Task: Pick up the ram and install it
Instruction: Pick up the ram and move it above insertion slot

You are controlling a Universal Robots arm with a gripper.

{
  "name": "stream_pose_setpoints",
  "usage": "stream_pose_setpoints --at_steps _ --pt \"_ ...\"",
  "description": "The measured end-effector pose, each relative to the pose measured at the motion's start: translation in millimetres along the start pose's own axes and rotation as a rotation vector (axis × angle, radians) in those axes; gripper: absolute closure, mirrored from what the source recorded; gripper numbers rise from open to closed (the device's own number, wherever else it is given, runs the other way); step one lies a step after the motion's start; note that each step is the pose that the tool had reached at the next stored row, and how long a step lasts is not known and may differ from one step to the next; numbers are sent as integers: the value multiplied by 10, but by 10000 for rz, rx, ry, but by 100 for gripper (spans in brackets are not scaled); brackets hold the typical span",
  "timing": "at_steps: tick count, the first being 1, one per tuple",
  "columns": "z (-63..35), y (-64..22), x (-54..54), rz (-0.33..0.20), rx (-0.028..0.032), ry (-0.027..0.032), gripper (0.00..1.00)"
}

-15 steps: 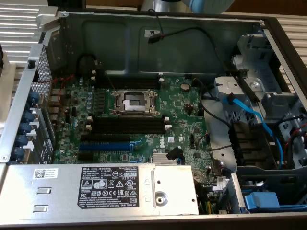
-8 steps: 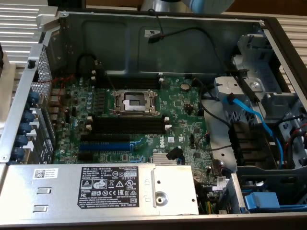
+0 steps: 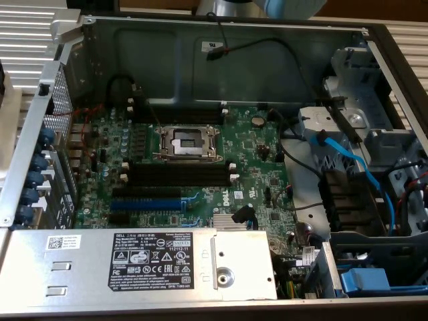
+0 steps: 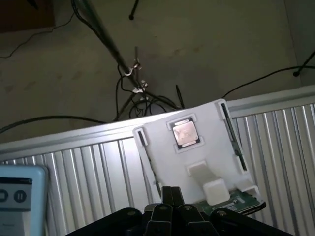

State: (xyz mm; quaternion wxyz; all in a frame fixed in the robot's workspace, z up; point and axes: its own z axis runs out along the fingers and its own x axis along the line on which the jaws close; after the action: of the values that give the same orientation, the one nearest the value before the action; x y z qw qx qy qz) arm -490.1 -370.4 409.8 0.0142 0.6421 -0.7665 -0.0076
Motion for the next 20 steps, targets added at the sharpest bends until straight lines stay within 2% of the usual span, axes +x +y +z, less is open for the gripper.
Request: stream_pose_setpoints --at_steps 11,16,17,18,19,20 --pt "0 0 0 -1996 24 60 90" --pt "0 0 1 -2129 26 64 90" --pt "0 0 1 -2134 28 89 90" --pt "2 1 1 -2190 50 145 90" --pt "1 1 1 -2282 113 193 90" --pt "1 1 1 -2352 202 234 90"
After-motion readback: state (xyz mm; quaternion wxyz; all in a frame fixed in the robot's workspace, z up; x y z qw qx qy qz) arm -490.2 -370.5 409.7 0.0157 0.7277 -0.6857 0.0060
